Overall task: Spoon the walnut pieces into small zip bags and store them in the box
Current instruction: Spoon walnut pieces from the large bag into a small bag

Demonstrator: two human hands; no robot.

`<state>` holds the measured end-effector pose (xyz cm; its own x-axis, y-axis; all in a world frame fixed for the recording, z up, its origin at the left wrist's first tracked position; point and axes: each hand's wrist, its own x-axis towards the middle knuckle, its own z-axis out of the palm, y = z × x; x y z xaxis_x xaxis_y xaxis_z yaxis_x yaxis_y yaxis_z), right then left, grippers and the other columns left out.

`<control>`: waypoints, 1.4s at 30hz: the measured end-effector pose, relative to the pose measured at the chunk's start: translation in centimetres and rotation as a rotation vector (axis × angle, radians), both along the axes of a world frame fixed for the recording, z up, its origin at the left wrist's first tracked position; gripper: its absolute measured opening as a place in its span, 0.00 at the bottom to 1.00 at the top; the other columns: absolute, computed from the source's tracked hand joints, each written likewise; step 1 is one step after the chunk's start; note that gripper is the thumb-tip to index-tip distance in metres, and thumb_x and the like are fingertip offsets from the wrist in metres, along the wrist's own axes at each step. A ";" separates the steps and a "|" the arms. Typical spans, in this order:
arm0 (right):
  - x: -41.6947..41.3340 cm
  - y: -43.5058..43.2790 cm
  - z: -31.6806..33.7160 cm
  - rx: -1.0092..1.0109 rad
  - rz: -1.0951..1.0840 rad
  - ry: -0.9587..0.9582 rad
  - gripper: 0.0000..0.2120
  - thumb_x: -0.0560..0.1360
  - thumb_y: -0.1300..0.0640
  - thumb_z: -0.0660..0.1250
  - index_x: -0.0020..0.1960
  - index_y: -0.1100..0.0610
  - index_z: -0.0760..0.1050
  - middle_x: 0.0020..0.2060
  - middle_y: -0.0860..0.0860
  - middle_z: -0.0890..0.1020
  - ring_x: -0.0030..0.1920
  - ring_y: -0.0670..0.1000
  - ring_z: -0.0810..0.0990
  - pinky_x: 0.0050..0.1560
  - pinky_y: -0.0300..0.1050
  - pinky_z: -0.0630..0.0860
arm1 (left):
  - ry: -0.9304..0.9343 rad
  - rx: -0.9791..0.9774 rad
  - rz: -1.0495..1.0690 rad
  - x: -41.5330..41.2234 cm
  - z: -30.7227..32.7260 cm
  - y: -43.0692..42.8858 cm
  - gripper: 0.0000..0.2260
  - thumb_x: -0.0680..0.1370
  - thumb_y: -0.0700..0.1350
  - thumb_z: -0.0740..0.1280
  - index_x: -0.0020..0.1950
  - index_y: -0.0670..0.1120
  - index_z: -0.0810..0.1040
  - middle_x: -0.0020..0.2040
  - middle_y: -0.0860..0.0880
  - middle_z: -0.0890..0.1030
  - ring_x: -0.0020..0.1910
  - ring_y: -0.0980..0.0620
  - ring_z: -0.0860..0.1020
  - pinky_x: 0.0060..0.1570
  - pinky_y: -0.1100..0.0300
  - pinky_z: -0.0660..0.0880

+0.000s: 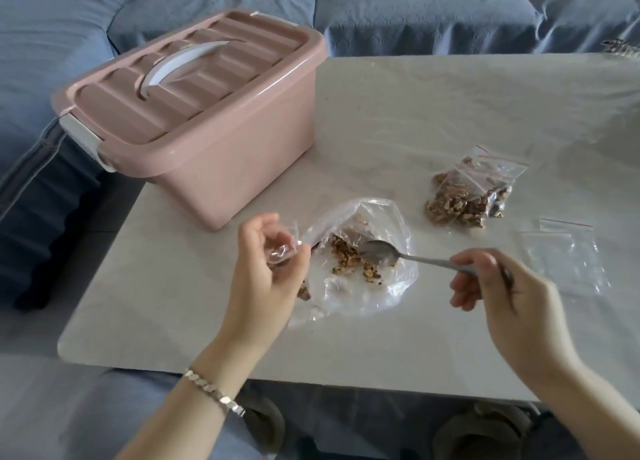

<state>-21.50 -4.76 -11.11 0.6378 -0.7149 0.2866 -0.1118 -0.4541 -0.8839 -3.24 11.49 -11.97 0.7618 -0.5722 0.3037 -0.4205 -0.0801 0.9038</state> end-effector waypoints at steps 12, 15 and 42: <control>1.0 2.3 -4.6 -0.186 0.058 0.008 0.25 0.80 0.45 0.50 0.48 0.62 0.78 0.37 0.44 0.75 0.37 0.39 0.77 0.39 0.26 0.72 | 0.271 0.280 -0.003 1.1 -2.8 -1.4 0.15 0.75 0.42 0.67 0.59 0.49 0.65 0.47 0.56 0.74 0.45 0.64 0.74 0.42 0.79 0.68; 1.1 2.4 -5.1 -0.290 0.054 0.014 0.24 0.81 0.47 0.50 0.49 0.63 0.78 0.38 0.46 0.75 0.37 0.42 0.76 0.37 0.33 0.75 | 0.284 0.265 -0.001 1.4 -2.9 -1.5 0.15 0.76 0.42 0.67 0.59 0.49 0.66 0.48 0.59 0.73 0.47 0.66 0.74 0.43 0.79 0.68; 1.0 3.2 -3.8 0.944 -0.278 -0.099 0.19 0.80 0.54 0.53 0.43 0.64 0.76 0.26 0.55 0.80 0.27 0.51 0.78 0.27 0.39 0.76 | 0.143 0.106 -0.031 0.5 -3.0 -0.9 0.15 0.75 0.43 0.68 0.54 0.56 0.65 0.54 0.53 0.76 0.46 0.65 0.76 0.44 0.70 0.73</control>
